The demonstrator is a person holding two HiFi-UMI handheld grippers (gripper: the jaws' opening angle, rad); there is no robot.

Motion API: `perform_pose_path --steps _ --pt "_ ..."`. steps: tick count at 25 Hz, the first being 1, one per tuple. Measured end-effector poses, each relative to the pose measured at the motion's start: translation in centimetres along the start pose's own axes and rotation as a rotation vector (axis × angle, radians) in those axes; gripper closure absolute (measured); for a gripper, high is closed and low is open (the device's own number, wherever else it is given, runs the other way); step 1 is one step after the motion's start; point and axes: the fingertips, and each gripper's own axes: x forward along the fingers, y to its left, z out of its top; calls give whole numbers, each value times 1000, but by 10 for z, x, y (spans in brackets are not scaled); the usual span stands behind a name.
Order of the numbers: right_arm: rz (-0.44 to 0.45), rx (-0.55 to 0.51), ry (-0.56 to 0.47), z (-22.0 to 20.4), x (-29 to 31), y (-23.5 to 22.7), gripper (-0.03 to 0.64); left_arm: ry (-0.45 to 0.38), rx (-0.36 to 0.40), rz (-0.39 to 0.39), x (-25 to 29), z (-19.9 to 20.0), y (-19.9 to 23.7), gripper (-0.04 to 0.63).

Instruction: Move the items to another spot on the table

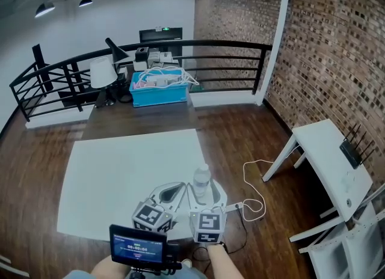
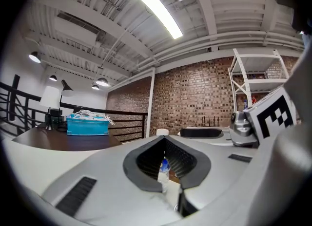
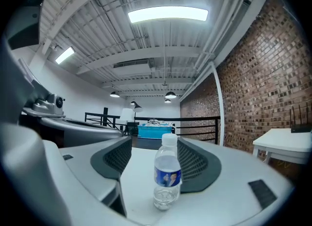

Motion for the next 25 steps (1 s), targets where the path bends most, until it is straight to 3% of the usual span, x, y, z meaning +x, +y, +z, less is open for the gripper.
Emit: perform_pose_path --steps 4,12,22,25 --pt "-6 61 26 -14 13 -12 279 23 -3 11 7 -8 3 583" --pt "26 22 114 -53 39 -23 239 55 -11 52 20 -23 19 583" --pt "68 20 128 -75 77 -27 241 98 -20 106 34 -37 41 583" --pt "93 -3 114 -73 80 -22 301 104 -18 113 35 -38 45 583"
